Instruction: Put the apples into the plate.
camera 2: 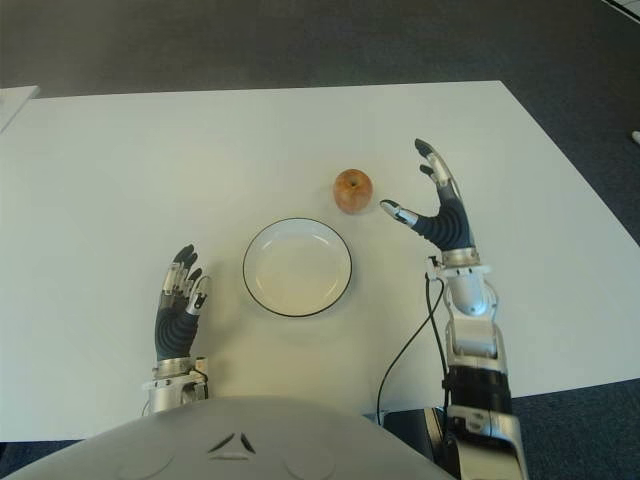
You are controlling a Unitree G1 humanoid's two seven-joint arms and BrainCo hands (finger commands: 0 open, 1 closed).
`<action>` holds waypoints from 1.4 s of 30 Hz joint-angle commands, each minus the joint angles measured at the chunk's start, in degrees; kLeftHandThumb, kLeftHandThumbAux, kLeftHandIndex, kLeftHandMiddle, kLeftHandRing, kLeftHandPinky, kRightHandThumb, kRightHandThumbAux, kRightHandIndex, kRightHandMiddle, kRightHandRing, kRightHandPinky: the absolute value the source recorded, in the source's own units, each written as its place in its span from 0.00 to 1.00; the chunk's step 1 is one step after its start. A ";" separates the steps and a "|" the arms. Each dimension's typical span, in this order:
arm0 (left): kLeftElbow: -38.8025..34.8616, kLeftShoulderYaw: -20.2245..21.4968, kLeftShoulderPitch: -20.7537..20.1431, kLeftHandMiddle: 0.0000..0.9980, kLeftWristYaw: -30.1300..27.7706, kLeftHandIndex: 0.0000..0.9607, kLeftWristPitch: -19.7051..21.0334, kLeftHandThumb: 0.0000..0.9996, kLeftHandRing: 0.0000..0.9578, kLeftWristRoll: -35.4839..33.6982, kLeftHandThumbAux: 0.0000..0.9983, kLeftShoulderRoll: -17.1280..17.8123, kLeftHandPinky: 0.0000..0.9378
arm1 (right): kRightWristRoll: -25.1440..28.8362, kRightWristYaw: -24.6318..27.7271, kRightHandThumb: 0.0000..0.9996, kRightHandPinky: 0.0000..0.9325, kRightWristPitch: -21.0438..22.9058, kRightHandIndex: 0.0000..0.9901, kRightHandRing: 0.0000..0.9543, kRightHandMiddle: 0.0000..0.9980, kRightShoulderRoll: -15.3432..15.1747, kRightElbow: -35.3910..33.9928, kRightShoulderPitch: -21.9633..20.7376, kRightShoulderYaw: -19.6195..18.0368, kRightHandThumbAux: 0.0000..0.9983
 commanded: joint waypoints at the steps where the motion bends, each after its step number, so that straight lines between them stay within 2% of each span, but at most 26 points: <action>1: 0.66 -0.19 -0.03 0.03 -0.79 0.09 -0.32 0.03 0.01 0.48 0.46 0.59 0.03 | -9.34 -4.37 0.34 0.01 0.43 0.02 0.01 0.02 -3.33 2.64 -5.46 2.50 0.56; 3: 0.21 -0.47 0.05 0.03 -0.99 0.09 0.05 0.03 0.01 0.25 0.46 0.55 0.03 | -12.82 -6.02 0.32 0.01 1.33 0.02 0.01 0.01 -4.26 3.26 -7.67 4.01 0.56; 7: -0.47 -0.81 0.26 0.03 -1.01 0.09 0.91 0.02 0.02 0.03 0.46 0.33 0.03 | -16.11 -8.26 0.31 0.00 2.38 0.01 0.00 0.00 -5.43 5.00 -10.25 6.07 0.55; 11: -1.17 -0.99 0.64 0.04 -0.56 0.08 1.42 0.02 0.02 0.20 0.46 -0.02 0.03 | -21.45 -11.28 0.30 0.00 3.54 0.02 0.00 0.00 -6.95 10.49 -15.20 9.55 0.53; 14: -0.43 -0.88 0.36 0.04 -0.51 0.08 0.06 0.02 0.02 0.57 0.47 0.37 0.03 | -24.62 -13.96 0.30 0.02 4.27 0.02 0.00 0.00 -7.60 15.23 -18.89 12.18 0.51; 21: -0.22 -0.95 0.22 0.03 -0.62 0.06 -0.52 0.01 0.01 0.99 0.47 0.52 0.02 | -27.53 -16.83 0.30 0.06 5.41 0.02 0.00 0.00 -8.69 20.90 -23.81 16.18 0.48; 24: -0.91 -1.01 0.52 0.03 -0.72 0.07 0.46 0.01 0.01 0.72 0.47 0.33 0.02 | -29.84 -18.56 0.31 0.04 5.65 0.01 0.00 0.00 -8.76 28.77 -29.45 19.59 0.48; 28: -0.83 -0.83 0.58 0.04 -0.23 0.08 -0.10 0.01 0.02 1.22 0.46 0.26 0.03 | -30.72 -20.99 0.33 0.02 4.82 0.01 0.00 0.00 -8.74 36.87 -34.07 22.58 0.48; 31: -1.29 -0.87 0.94 0.04 -0.24 0.08 0.32 0.01 0.02 1.25 0.46 0.14 0.03 | -30.50 -22.08 0.34 0.01 4.27 0.01 0.00 0.00 -8.79 40.01 -35.81 24.09 0.48; 36: -8.47 -2.41 4.95 0.03 0.20 0.08 6.09 0.03 0.02 2.25 0.46 -1.66 0.03 | -29.87 -22.70 0.36 0.00 4.08 0.01 0.00 0.00 -8.48 43.67 -38.14 26.33 0.47; 42: -10.27 -3.00 5.44 0.04 0.20 0.09 8.20 0.06 0.02 1.36 0.44 -1.82 0.04 | -29.00 -23.39 0.36 0.03 3.66 0.01 0.00 0.00 -7.91 46.97 -39.90 28.20 0.47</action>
